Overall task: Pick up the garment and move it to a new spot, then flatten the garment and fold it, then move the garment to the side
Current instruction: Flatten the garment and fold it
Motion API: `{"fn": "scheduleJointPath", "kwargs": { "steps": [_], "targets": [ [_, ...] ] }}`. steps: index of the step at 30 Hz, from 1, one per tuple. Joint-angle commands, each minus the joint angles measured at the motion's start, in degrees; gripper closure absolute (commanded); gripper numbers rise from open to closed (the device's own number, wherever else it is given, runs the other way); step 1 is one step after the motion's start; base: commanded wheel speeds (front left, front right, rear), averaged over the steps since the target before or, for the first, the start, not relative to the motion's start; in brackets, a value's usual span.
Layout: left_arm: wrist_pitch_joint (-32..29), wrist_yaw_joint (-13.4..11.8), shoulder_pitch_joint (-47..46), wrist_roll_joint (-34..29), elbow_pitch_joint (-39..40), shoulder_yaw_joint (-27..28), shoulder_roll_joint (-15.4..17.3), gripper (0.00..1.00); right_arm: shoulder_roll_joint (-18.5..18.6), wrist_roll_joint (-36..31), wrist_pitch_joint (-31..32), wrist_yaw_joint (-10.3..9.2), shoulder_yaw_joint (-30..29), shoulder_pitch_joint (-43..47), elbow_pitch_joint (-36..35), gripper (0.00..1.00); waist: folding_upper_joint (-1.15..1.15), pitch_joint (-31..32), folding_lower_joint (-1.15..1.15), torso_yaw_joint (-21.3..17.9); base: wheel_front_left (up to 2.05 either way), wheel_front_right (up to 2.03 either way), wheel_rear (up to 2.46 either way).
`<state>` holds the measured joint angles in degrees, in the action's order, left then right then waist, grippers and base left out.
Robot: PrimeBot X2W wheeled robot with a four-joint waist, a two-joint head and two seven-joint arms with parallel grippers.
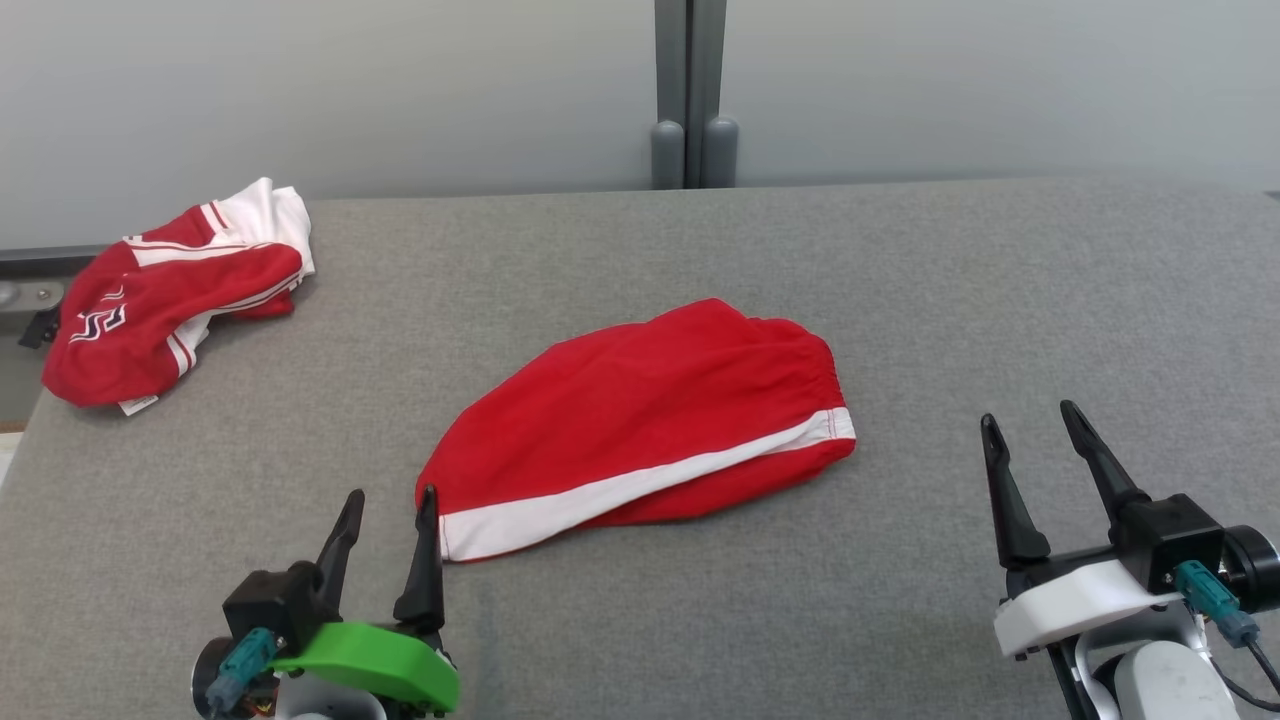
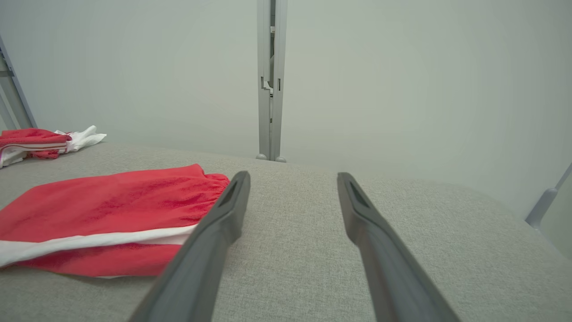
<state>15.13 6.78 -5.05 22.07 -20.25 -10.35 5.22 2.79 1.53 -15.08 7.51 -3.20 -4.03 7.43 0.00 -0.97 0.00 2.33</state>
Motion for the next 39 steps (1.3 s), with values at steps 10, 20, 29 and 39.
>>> {"fn": "scheduleJointPath", "kwargs": {
  "steps": [10,20,29,39],
  "targets": [
    [0.0,0.6,4.8,-2.1,2.1,3.4,-1.8,0.00,0.2,2.2,-0.1,-0.04,-0.3,2.5,0.4,0.00,0.00,1.8,0.00,1.2,0.00,0.00,0.00],
    [0.0,0.7,4.9,-2.5,2.5,4.0,-2.1,0.00,0.2,2.7,-0.1,-0.04,-0.1,2.9,1.7,0.00,0.00,1.6,0.00,1.0,0.00,0.00,0.00],
    [0.0,0.8,3.8,-2.8,3.1,3.5,-2.3,0.00,0.2,3.0,-0.1,-0.04,0.2,2.5,2.4,0.00,0.00,1.4,0.00,0.9,0.00,0.00,0.00],
    [0.0,0.8,2.9,-2.5,3.5,2.0,-2.3,0.00,0.2,0.6,-0.1,-0.05,5.9,-3.6,11.2,0.00,0.00,-0.2,0.00,2.1,0.00,0.00,0.00]
  ]
}}
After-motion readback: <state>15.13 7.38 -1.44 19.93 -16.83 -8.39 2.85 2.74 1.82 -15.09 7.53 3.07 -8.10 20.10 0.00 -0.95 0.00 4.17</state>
